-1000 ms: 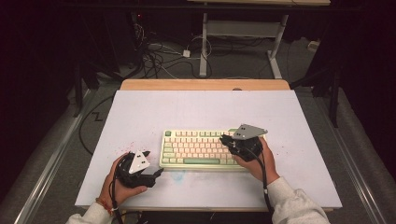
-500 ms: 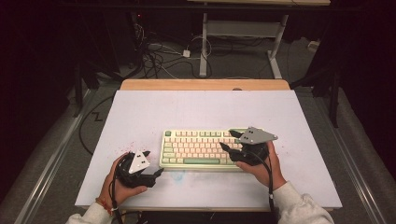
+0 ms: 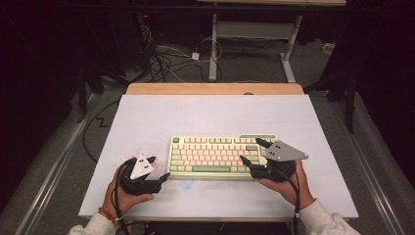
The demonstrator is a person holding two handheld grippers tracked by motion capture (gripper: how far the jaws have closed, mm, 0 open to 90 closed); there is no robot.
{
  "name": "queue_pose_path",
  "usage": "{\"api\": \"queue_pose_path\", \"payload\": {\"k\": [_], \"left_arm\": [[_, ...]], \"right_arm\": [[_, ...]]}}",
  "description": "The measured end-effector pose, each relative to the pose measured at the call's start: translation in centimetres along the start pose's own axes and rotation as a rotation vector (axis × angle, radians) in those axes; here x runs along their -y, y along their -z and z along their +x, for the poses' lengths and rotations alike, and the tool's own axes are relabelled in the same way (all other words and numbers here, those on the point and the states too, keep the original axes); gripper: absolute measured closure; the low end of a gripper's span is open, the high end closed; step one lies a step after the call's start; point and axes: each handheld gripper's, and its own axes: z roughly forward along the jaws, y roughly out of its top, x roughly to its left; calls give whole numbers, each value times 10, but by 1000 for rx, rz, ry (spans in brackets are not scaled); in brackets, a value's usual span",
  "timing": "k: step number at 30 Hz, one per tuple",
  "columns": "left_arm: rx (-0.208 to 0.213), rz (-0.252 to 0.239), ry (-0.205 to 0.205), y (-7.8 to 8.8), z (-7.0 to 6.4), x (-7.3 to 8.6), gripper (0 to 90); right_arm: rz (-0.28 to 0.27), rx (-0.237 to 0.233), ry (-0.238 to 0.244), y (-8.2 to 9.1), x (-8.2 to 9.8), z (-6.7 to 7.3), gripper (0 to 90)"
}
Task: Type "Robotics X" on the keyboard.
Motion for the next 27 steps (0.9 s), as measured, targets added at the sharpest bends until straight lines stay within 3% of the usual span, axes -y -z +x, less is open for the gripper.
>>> {"api": "queue_pose_path", "payload": {"k": [7, 12, 13, 18, 27], "left_arm": [[24, -15, 1, 4, -1, -6, 423], [62, -9, -24, 5, -2, -11, 641], [76, -8, -31, 5, -2, -13, 736], [106, 26, -110, 2, -9, -24, 869], [133, 80, -172, -15, -24, -58, 875]], "right_arm": [[-7, 32, 14, 16, 13, 4, 261], [-14, 39, 10, 26, 22, 5, 257], [-17, 45, 11, 30, 25, 6, 256], [5, 58, 22, 38, 33, 8, 257], [50, 50, 16, 45, 44, 11, 256]]}}
